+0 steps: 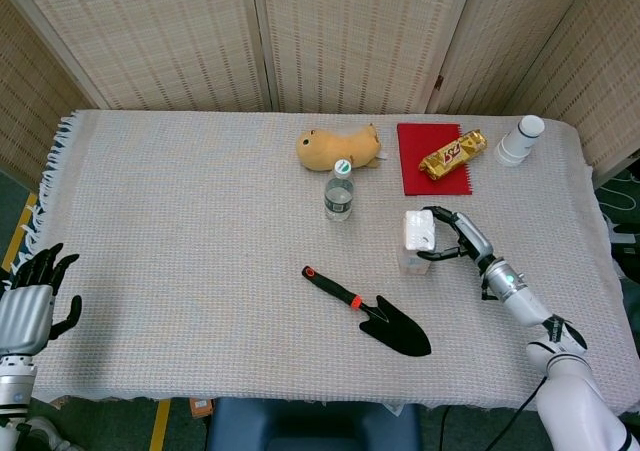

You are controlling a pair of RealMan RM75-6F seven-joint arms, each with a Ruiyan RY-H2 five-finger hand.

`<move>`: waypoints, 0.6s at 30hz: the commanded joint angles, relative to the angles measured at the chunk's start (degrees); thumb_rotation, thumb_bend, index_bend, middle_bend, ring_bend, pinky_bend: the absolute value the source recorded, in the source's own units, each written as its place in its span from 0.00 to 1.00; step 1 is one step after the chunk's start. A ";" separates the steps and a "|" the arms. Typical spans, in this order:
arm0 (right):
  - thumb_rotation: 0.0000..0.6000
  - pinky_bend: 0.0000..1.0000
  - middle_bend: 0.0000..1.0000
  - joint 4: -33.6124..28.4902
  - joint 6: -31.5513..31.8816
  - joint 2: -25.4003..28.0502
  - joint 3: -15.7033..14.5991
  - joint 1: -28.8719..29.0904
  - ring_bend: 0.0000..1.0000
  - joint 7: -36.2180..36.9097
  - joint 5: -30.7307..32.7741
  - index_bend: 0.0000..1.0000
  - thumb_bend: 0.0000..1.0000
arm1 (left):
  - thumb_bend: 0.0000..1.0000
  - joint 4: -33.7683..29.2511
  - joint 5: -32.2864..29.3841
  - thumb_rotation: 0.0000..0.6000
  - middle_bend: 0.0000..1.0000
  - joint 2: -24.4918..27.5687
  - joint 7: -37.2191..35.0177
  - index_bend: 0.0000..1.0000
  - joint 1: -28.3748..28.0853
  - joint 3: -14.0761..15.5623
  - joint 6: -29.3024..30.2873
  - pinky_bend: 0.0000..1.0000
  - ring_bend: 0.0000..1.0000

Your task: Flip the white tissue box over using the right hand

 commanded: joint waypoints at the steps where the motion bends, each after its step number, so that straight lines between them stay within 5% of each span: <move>1: 1.00 0.00 0.48 -0.79 0.29 0.70 -0.04 -0.28 0.26 -0.01 0.10 0.45 0.13 | 0.49 -0.26 0.25 1.00 0.00 0.06 0.06 0.16 0.06 0.10 0.17 0.09 0.00; 9: 1.00 0.00 0.43 -2.40 0.45 1.98 -1.54 0.65 0.21 0.97 -1.24 0.35 0.13 | 0.48 -0.68 1.00 1.00 0.00 0.02 0.61 0.16 0.20 0.40 0.68 0.09 0.00; 18: 1.00 0.00 0.19 -3.79 -1.70 3.58 -3.69 1.64 0.06 1.40 -2.76 0.09 0.00 | 0.48 -0.46 0.89 1.00 0.00 0.09 -0.26 0.16 0.14 0.18 0.59 0.09 0.00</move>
